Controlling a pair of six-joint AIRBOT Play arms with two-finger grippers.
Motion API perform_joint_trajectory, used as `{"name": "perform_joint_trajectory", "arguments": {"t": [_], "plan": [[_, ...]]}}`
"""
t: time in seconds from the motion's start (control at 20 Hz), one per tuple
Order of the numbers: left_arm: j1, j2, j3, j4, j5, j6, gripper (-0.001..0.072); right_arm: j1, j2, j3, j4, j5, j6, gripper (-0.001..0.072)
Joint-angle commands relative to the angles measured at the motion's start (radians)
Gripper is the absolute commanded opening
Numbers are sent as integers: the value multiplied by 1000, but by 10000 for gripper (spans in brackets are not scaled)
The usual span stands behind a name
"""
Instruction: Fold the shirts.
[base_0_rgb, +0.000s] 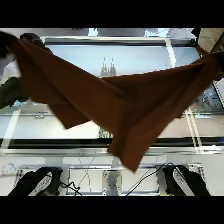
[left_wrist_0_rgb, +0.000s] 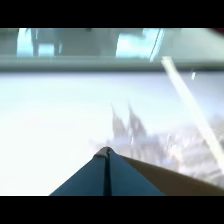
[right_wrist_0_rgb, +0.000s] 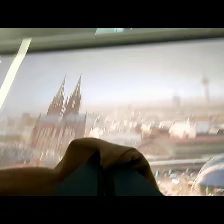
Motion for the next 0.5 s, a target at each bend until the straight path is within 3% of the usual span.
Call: {"name": "perform_joint_trajectory", "arguments": {"t": [0.0, 0.1, 0.25, 0.35, 0.45], "plan": [[1, -191, -151, 26, 2, -28, 12, 0, -199, -71, 45, -7, -19, 28], [1, -342, -166, -20, 46, -29, 12, 2, -295, -143, 48, -83, -19, 29], [1, -503, -166, -182, 222, -34, 12, 2, -397, -221, 83, -227, -21, 29], [0, -534, -166, -296, 321, -22, 12, 2, -420, -245, 129, -299, -84, 28], [-6, -534, -145, -314, 389, 8, 12, 2, -420, -247, 177, -350, -147, 29]]}}
